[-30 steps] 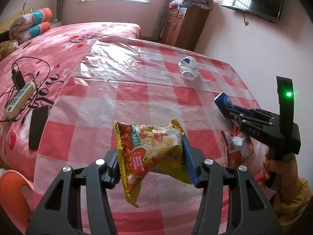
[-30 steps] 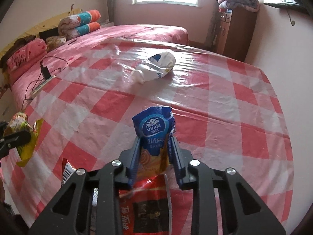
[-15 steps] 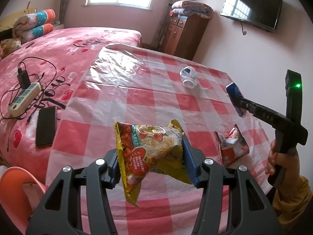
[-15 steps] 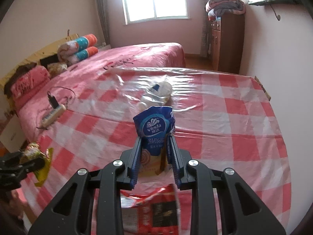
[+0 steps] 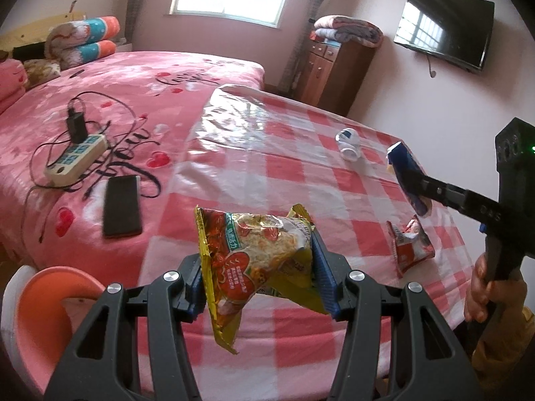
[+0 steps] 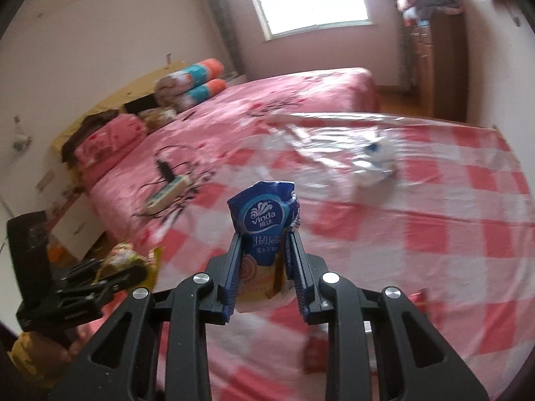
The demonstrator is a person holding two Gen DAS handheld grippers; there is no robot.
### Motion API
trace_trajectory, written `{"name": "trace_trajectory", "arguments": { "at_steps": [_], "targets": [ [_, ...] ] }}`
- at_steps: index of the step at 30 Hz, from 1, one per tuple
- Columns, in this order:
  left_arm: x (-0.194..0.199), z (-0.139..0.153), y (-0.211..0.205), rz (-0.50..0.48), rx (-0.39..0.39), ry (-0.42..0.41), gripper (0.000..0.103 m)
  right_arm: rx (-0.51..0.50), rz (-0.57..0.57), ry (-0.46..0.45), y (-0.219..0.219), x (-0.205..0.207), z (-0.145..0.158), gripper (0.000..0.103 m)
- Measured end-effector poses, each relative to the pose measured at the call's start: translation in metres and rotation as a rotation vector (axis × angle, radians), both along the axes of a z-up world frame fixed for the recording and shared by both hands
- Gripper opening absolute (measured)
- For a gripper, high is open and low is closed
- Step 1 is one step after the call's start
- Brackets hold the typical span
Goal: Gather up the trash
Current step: 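Carry the noodle bag with the left gripper while the right carries the tissue pack to the bucket, then open both grippers to drop the noodle bag and tissue pack into the bucket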
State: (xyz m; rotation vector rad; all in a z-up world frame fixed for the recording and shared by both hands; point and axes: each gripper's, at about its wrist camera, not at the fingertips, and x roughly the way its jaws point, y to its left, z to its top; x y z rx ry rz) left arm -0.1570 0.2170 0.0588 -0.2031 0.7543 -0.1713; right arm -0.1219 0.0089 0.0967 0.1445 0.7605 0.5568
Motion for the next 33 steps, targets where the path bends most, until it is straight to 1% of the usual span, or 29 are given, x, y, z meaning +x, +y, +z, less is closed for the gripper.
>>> {"name": "trace_trajectory", "arguments": {
  "at_steps": [7,13,22,26,31,33],
  "targets": [
    [-0.021,-0.006,0.035,0.073,0.019,0.024,0.055,0.013,0.147,0.040,0.058,-0.018,-0.006,0.030],
    [-0.043,-0.016,0.077,0.178,0.030,0.057,0.055,0.016,0.273,0.085,0.111,-0.032,-0.014,0.030],
    [-0.078,-0.038,0.139,0.332,0.027,0.108,0.055,-0.034,0.468,0.105,0.196,-0.059,-0.023,0.030],
    [-0.089,-0.049,0.160,0.384,0.021,0.131,0.055,-0.051,0.531,0.118,0.223,-0.069,-0.031,0.030],
    [-0.098,-0.062,0.182,0.433,0.009,0.158,0.055,-0.070,0.578,0.132,0.248,-0.074,-0.040,0.031],
    [-0.101,-0.068,0.189,0.453,0.000,0.169,0.055,-0.083,0.591,0.128,0.257,-0.077,-0.043,0.034]
  ]
}}
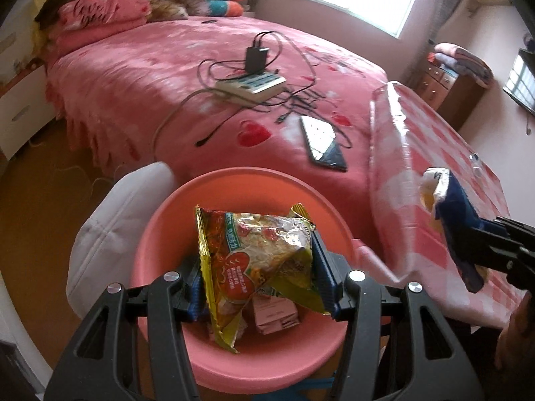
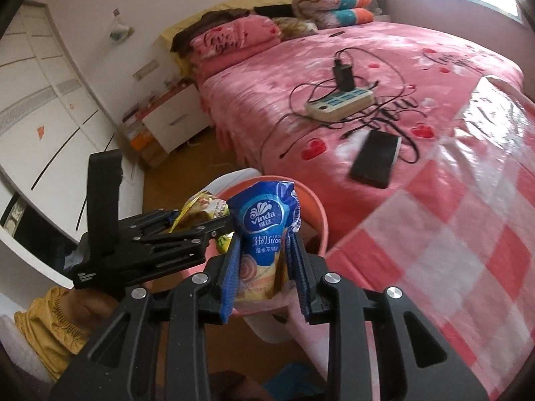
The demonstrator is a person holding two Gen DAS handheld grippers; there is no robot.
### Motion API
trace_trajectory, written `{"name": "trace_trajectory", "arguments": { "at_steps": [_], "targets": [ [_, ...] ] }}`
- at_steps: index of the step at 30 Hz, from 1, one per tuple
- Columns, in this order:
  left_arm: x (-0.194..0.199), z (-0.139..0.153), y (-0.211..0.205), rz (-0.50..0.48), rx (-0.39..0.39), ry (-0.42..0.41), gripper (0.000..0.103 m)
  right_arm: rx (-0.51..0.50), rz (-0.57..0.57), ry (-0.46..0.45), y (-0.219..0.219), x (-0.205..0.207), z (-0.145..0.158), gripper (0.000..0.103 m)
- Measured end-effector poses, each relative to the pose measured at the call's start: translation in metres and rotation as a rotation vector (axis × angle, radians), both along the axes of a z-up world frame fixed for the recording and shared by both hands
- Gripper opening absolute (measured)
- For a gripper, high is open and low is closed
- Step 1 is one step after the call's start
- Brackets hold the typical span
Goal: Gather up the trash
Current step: 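Open both grippers to drop the noodle bag and tissue pack into the bucket, then move both grippers back over the checked sheet toward the remaining trash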
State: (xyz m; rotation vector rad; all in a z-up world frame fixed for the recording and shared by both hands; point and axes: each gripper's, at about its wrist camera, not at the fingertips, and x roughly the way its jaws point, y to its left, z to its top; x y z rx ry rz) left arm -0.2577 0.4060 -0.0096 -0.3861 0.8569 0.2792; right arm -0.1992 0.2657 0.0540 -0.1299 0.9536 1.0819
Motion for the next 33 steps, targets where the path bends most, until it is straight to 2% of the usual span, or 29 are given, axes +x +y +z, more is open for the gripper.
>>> {"name": "trace_trajectory", "arguments": {
  "at_steps": [3,5,8,11,15,19,33],
  "targets": [
    [-0.002,-0.009,0.009,0.023,-0.012,0.021,0.057,-0.010,0.017,0.017,0.010,-0.002,-0.008,0.050],
    [-0.002,-0.015,0.014,0.044,-0.022,0.037,0.062,-0.010,0.001,0.035,0.011,0.000,-0.014,0.066],
    [-0.006,-0.018,0.021,0.075,-0.022,0.040,0.070,0.005,-0.043,0.070,0.002,0.007,-0.019,0.077],
    [-0.006,-0.018,0.024,0.086,-0.017,0.040,0.071,0.025,-0.080,0.064,-0.009,0.011,-0.014,0.083],
    [-0.004,-0.014,0.023,0.088,-0.016,0.027,0.072,0.038,-0.131,0.006,-0.026,0.013,-0.004,0.090],
    [-0.001,-0.008,0.016,0.073,-0.007,0.012,0.076,0.036,-0.162,-0.037,-0.040,0.014,0.000,0.090],
    [0.015,0.017,-0.024,-0.021,0.022,-0.026,0.077,0.053,-0.241,-0.121,-0.082,0.016,0.010,0.090]
  ]
}}
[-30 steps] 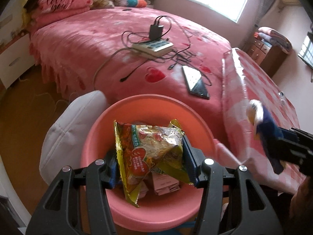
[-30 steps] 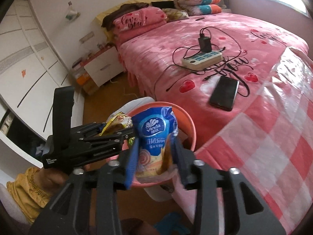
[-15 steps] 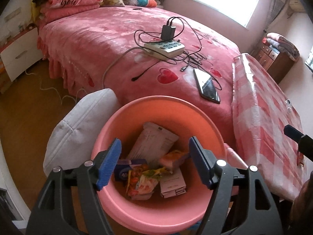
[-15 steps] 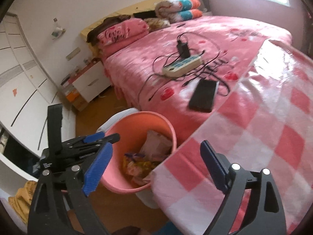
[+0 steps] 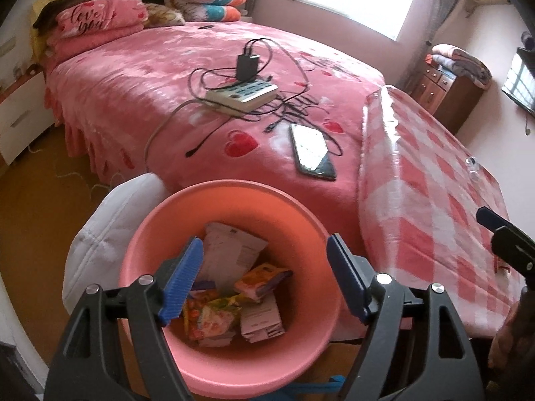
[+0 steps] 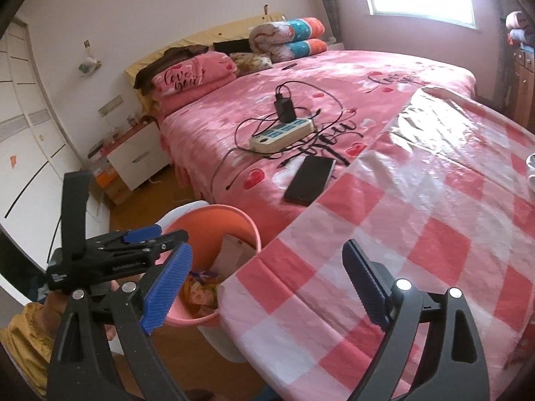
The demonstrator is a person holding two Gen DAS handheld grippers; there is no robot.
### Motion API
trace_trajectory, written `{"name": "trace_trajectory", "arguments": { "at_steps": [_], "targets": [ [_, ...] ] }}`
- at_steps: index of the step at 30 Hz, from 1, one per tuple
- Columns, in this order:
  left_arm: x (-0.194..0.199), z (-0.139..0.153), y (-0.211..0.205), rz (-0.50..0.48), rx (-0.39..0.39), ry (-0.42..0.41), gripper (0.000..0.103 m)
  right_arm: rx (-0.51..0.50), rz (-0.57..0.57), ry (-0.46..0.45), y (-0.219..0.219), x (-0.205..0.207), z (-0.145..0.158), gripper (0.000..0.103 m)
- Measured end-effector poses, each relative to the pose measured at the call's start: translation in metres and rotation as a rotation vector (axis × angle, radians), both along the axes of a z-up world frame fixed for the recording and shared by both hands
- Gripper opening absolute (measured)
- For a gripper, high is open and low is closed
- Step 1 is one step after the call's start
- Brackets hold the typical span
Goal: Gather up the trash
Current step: 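Move both grippers back over the checked sheet toward the remaining trash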
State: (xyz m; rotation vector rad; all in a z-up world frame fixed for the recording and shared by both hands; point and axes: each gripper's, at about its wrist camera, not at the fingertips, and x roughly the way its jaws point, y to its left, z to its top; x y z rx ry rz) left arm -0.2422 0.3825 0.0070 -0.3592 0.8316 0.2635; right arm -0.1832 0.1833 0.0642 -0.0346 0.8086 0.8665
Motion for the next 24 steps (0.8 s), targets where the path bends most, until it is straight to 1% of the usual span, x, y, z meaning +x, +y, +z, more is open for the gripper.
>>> {"name": "trace_trajectory", "arguments": {
  "at_steps": [9,12,24],
  "targets": [
    [0.016,0.016,-0.030,-0.067,0.028,-0.016,0.078,0.012,-0.082,-0.006,-0.032,0.010,0.002,0.090],
    [0.022,0.019,-0.040,-0.088,0.033,-0.017,0.078,0.001,-0.120,-0.019,-0.044,0.013,0.002,0.094],
    [0.042,0.030,-0.084,-0.175,0.070,-0.009,0.078,0.007,-0.225,-0.034,-0.090,0.025,0.002,0.094]
  ]
}}
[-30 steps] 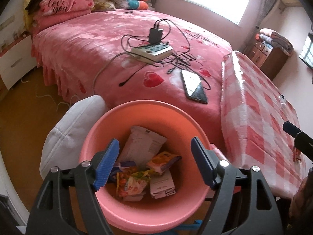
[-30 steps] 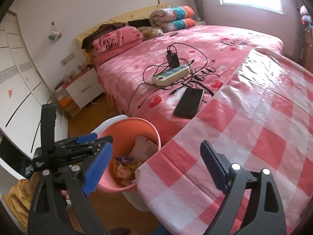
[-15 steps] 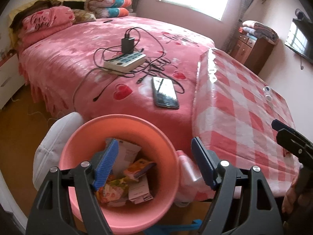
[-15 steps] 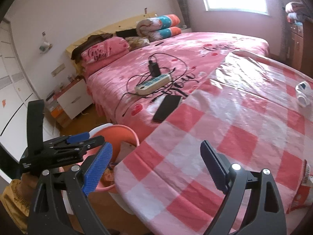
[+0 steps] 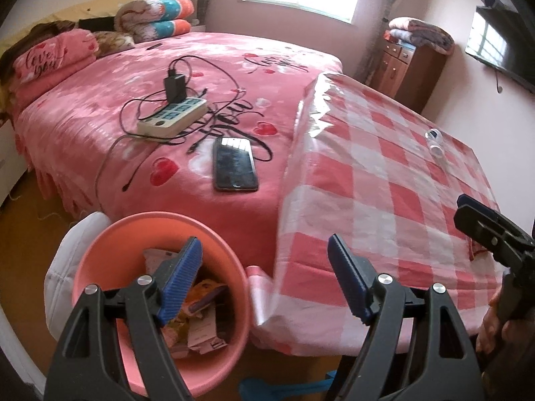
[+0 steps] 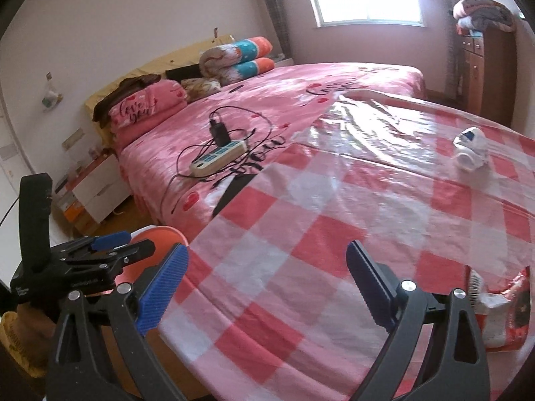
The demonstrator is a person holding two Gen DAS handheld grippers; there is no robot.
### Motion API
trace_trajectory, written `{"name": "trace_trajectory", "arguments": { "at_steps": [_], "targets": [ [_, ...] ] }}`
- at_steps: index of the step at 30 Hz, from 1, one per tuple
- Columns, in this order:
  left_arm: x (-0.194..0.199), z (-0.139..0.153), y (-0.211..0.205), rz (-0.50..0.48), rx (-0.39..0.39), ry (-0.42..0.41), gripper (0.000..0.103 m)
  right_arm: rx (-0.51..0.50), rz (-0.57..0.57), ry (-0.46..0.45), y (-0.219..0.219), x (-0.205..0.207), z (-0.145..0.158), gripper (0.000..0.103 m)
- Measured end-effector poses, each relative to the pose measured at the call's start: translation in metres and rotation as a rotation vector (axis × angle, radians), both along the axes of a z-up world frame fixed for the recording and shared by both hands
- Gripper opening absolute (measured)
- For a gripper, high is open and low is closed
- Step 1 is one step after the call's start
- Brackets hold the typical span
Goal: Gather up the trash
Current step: 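Move both grippers back over the checked sheet toward the remaining trash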
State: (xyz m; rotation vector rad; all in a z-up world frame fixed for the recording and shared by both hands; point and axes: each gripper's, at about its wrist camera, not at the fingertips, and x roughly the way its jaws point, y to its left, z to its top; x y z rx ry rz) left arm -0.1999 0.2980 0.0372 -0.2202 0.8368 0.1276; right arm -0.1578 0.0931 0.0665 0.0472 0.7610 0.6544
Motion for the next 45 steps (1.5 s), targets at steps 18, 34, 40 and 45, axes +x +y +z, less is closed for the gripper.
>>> {"name": "trace_trajectory", "arguments": {
  "at_steps": [18,34,40,45],
  "targets": [
    [0.026,0.008,-0.067,-0.120,0.057,0.022,0.079,-0.006,-0.125,-0.001,-0.058,0.016,-0.007,0.094],
    [0.078,0.036,-0.157,-0.302,0.107,-0.052,0.079,0.132,-0.370,0.091,-0.173,0.044,-0.014,0.094],
    [0.127,0.046,-0.210,-0.403,0.152,-0.089,0.079,0.203,-0.468,0.138,-0.221,0.049,-0.019,0.094],
    [0.170,0.043,-0.257,-0.490,0.191,-0.088,0.079,0.223,-0.530,0.124,-0.251,0.047,-0.017,0.094]
  ]
}}
